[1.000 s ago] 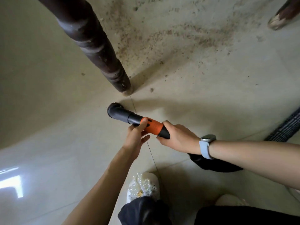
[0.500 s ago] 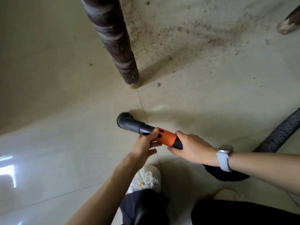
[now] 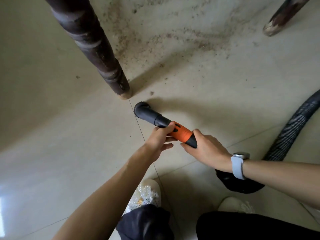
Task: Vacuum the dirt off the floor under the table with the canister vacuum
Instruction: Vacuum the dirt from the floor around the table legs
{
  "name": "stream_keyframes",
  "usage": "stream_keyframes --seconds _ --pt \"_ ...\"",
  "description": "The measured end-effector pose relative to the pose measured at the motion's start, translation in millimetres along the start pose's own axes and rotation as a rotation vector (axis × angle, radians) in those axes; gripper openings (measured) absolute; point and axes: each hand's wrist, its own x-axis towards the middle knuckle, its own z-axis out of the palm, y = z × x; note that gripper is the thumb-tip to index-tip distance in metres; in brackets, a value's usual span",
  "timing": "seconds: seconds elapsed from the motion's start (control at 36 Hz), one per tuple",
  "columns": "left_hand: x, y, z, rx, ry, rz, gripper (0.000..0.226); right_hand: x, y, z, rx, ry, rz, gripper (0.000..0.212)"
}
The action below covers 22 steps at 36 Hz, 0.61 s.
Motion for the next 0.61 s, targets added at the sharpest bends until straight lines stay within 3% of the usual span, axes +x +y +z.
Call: stream_keyframes --seconds 0.14,0.31,0.44,0.61 --pt "6.7 8.1 29.0 0.091 -0.081 0.008 0.031 -11.2 19.7 -5.1 0.053 0.064 0.106 0.035" --pt "17.8 25.0 27.7 0.106 -0.009 0.072 0.024 14.1 9.4 -12.1 0.165 0.058 0.126 0.036" --pt "19.4 30.0 14.3 0.056 0.03 0.066 0.025 26.6 0.8 -10.9 0.266 0.004 0.081 0.037" --pt "0.0 5.1 3.8 -0.106 0.053 -0.07 0.03 8.8 6.0 -5.6 0.304 -0.167 0.022 0.028"
